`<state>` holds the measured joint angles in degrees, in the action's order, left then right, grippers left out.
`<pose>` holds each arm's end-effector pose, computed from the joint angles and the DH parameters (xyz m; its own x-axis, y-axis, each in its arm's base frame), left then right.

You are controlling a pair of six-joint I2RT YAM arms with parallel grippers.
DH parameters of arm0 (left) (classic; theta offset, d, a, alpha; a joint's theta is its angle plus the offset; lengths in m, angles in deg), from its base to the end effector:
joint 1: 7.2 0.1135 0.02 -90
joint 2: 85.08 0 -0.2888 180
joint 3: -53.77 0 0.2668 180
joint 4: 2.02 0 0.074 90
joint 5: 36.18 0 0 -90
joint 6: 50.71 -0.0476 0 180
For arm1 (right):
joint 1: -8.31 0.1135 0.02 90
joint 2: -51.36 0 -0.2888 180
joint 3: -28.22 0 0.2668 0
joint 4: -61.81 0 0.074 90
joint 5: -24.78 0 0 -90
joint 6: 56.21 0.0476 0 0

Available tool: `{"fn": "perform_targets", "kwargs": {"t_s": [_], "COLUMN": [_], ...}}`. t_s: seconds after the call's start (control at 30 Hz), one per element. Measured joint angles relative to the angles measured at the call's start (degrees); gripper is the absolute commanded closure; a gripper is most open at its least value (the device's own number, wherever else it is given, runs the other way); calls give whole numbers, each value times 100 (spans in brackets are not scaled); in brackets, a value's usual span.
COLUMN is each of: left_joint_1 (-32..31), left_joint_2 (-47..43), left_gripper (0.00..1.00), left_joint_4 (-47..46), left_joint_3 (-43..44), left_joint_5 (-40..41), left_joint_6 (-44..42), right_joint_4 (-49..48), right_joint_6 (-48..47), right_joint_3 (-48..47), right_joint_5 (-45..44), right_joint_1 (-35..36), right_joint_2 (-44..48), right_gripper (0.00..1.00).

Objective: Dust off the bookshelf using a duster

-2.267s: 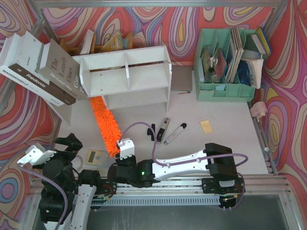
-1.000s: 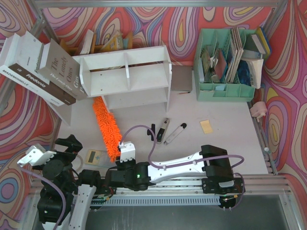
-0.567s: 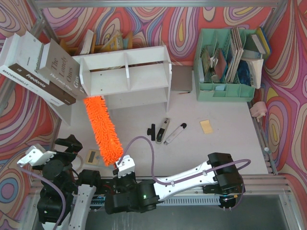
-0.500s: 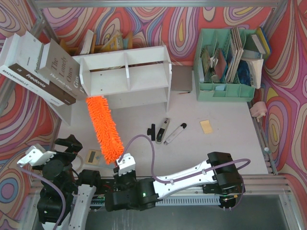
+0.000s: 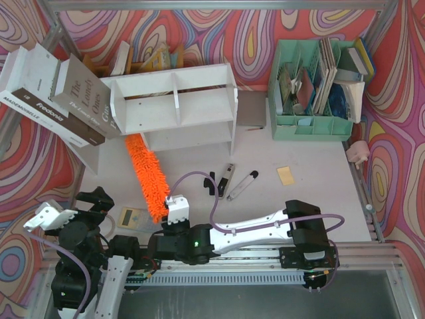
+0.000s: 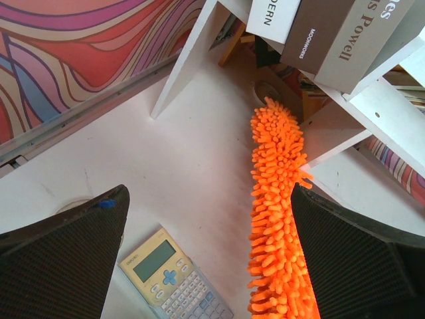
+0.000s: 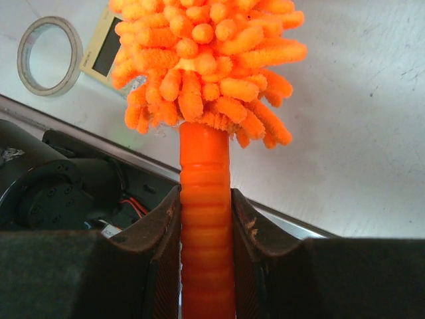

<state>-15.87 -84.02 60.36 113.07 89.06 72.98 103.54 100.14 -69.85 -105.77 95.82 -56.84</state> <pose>-0.0114 0.0295 0.3375 0.1879 -0.4869 -0.8530 -0.4105 0.7500 -0.5186 0.0501 0.4391 0.2543 -0.6931 0.0825 -0.7161 -0.2662 0.8939 0.3606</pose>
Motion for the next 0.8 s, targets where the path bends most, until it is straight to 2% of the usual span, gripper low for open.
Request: {"fn": "perform_targets", "kwargs": {"t_s": [0.3,0.5,0.63,0.8], "left_joint_1": [-4,-4,-4,-4], "left_joint_2": [0,0,0,0], "left_gripper": [1,1,2,1], "left_joint_4": [0,0,2,2], "left_joint_3": [0,0,0,0], "left_joint_5": [0,0,0,0], "left_joint_6": [0,0,0,0], "right_joint_4": [-7,-4,-203,-251], "right_joint_6": [149,216,39,-249], "right_joint_3": [2,4,107,125], "right_joint_5": [787,874,365,-732], "right_joint_1": [-332,-361,-111,450], "right_joint_2": [-63,-140,-92,-72], "right_gripper": [100,100,100,100]}}
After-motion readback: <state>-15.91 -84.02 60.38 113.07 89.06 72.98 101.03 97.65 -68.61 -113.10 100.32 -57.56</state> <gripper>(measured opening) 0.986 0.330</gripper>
